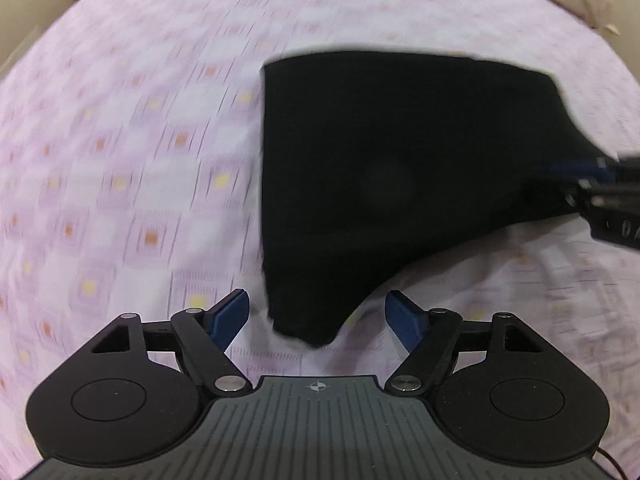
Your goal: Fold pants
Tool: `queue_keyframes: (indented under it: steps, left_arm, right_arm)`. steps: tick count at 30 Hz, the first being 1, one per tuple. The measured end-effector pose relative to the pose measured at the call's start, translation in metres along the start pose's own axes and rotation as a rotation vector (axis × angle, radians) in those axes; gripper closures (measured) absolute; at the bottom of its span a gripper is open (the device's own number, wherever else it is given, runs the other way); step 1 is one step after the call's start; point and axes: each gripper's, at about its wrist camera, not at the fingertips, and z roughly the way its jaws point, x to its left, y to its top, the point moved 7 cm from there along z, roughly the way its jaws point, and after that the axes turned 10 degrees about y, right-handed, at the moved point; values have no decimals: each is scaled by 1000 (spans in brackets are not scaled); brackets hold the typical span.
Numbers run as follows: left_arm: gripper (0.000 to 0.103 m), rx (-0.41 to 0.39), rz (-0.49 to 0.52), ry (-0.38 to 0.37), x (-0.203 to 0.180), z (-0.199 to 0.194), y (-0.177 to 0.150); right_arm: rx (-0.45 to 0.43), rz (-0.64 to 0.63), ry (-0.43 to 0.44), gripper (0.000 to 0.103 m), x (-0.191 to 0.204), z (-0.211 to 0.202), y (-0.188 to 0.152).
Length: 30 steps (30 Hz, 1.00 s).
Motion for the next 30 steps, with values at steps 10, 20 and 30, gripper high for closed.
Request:
queue_keyframes:
  steps: [10, 20, 30]
  left_arm:
    - [42, -57, 42, -110, 6, -38, 9]
    - [42, -117, -19, -119, -4, -26, 78]
    - [29, -18, -100, -122, 4, 33, 79]
  right_arm:
    - [88, 86, -40, 92, -35, -2, -29]
    - [-123, 175, -118, 21, -78, -33, 29]
    - [9, 482, 45, 14, -148, 26, 3]
